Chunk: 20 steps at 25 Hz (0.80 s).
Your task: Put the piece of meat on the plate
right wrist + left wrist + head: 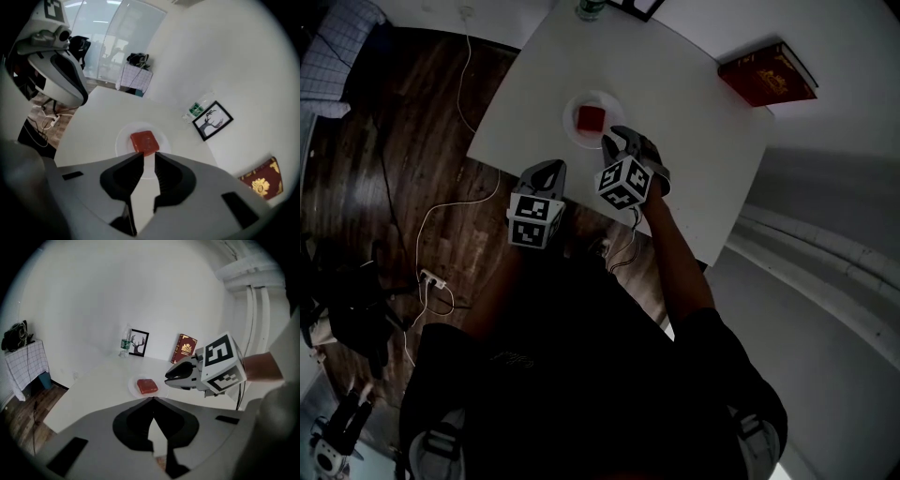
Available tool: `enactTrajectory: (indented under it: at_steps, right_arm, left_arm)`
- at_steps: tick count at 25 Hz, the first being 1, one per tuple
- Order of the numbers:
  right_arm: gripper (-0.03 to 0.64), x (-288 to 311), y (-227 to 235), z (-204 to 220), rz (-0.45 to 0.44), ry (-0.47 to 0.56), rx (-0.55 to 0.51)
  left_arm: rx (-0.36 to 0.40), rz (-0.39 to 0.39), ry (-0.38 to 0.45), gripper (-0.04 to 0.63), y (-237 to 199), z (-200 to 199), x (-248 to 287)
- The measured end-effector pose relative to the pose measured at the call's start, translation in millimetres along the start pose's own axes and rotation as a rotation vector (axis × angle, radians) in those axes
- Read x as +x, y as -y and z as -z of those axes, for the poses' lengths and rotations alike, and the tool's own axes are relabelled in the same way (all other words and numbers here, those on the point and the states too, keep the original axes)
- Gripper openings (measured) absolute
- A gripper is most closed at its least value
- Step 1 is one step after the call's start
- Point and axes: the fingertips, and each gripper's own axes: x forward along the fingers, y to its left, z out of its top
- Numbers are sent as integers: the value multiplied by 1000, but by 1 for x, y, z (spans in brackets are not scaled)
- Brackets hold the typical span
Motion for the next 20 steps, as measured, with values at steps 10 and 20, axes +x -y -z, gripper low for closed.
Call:
enactTrajectory:
  at_steps: [10, 20]
  right_arm:
    - [25, -132, 36, 1, 216, 332, 430]
    - [21, -236, 51, 35, 313, 614, 619]
  left_arm:
    - [9, -55, 160, 2, 58, -41, -20]
    - [37, -59, 278, 2, 150, -63, -35]
